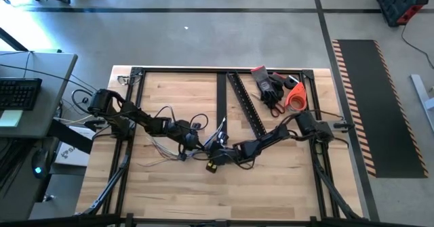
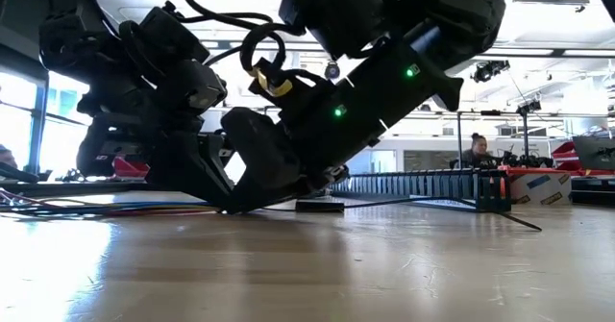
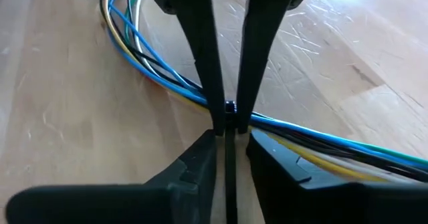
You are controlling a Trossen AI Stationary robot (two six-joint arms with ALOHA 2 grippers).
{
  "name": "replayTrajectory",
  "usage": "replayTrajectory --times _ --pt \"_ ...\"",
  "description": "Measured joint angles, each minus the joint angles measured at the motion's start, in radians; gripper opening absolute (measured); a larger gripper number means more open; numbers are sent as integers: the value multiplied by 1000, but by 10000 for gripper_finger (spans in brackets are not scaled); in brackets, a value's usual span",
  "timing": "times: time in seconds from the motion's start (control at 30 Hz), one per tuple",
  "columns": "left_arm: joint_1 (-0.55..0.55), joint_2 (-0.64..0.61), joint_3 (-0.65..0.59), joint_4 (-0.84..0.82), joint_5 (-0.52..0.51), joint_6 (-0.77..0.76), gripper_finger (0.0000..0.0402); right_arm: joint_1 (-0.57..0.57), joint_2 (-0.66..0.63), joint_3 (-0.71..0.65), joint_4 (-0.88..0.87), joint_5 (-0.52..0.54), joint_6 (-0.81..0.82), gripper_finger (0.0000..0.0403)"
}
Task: Ziptie cables
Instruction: Wrap the black zip tie around the cable wires
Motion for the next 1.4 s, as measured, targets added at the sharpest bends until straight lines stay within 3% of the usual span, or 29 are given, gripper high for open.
replayTrajectory --times 0.27,0.5,0.77,0.97,1.4 --pt "0 0 0 0 3 0 10 13 26 2 18 41 0 11" --pt "0 0 1 -6 1 6 17 22 18 3 -13 64 -17 2" --pt "0 -1 3 -51 2 43 94 68 -1 1 -90 157 -46 0" --pt "0 0 0 -29 3 24 129 71 -8 0 -94 158 -80 1" --pt "0 2 -2 13 21 -12 94 71 -8 -3 -43 169 -158 0"
